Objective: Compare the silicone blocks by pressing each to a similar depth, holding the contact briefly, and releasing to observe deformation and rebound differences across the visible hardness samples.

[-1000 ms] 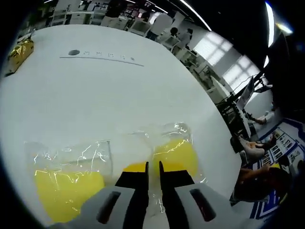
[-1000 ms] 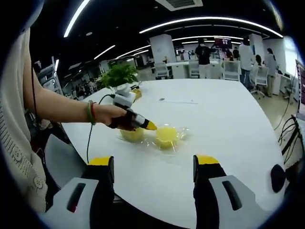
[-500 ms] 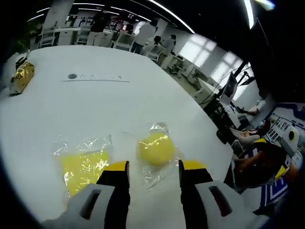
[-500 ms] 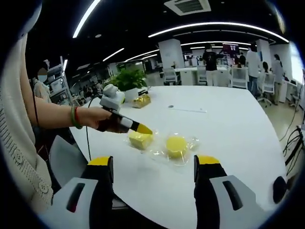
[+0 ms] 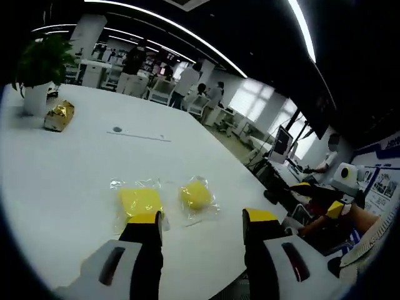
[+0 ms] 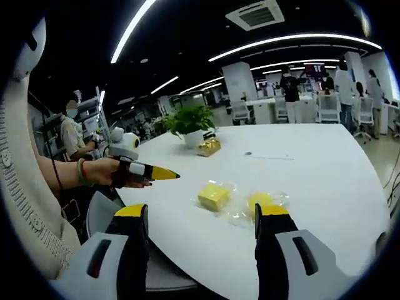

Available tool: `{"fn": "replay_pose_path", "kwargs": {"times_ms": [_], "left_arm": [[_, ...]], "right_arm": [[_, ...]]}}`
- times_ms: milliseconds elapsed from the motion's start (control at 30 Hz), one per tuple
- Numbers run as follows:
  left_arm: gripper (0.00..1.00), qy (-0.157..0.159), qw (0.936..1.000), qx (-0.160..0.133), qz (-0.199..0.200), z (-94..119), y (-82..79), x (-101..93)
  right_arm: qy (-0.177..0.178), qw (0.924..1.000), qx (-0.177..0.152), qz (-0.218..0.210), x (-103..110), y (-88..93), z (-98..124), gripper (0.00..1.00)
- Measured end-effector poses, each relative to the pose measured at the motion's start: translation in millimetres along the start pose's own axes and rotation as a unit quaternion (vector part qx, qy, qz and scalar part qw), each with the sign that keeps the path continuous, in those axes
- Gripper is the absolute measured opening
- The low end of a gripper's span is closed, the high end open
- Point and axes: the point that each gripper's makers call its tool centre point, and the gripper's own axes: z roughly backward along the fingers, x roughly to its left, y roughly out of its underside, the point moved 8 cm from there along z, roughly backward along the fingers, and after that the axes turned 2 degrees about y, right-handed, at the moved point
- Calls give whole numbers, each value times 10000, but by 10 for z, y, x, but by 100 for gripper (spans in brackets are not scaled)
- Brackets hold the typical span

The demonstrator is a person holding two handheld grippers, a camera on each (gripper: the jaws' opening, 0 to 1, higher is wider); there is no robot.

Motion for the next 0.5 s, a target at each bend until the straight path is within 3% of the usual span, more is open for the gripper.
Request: {"fn": "replay_pose_path", "kwargs": {"times_ms": [100,233,400,500], "left_arm": [[51,-148,9993,-262,242,312,71,31],[50,-376,9977,-462,325,642,149,94],[49,-542,9964,-615,234,922,199,169],[50,-444,9961,-729,205,1020,213,162]], "right_arm": [[-275,9996,61,-86,103,15,-45,56],[-711,9970,228,205,255,54,-127,43],[-812,9963,194,183,357,48,-241,45],[-860,9958,211,242,403,58,-267,50]]}}
